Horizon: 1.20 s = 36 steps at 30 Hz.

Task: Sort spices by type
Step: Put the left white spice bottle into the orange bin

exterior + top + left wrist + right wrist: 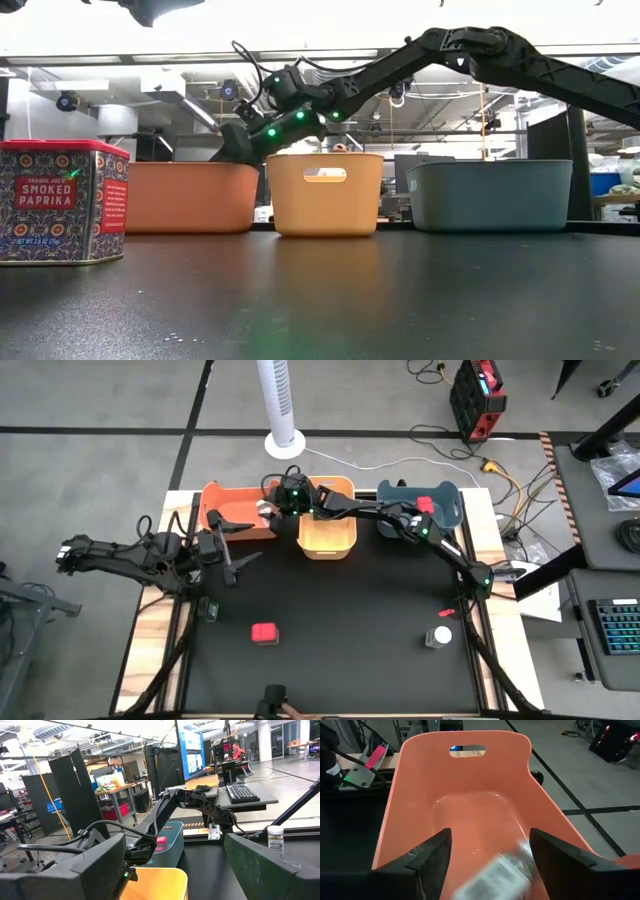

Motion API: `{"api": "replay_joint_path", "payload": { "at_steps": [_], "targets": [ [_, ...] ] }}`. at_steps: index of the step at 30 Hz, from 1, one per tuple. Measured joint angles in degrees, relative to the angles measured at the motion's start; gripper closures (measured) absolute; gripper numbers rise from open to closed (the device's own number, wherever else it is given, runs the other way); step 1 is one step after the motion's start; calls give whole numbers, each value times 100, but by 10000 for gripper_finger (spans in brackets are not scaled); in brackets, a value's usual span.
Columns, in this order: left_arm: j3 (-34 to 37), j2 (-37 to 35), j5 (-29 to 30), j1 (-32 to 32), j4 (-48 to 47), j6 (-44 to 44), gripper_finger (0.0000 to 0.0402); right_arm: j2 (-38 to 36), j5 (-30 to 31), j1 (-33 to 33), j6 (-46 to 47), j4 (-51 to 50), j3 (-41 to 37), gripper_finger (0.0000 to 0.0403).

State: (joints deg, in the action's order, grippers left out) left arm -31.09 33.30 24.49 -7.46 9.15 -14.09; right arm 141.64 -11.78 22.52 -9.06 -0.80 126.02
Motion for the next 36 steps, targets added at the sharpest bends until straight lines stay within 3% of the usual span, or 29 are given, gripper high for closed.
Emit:
{"api": "replay_joint_path", "payload": {
  "at_steps": [10,14,19,23,28,36],
  "targets": [
    [0,-2,0,0,-5,2,78,-51,-10,0,-21,-154,0,199],
    [0,1,192,0,-25,325,78,-290,-8,0,-101,-1053,232,220],
    [-37,71,1062,0,-183,1072,78,-1056,-10,36,-529,-2737,594,248],
    [-625,439,1464,31,-1615,1963,84,-1826,-17,180,-683,-4283,519,272],
    [-1924,1589,1597,246,-3793,2686,94,-2697,-18,361,-701,-5682,221,300],
    [-4097,3611,1423,1550,-6471,1864,106,-3823,-249,376,-825,-5858,-838,328]
  ]
}}
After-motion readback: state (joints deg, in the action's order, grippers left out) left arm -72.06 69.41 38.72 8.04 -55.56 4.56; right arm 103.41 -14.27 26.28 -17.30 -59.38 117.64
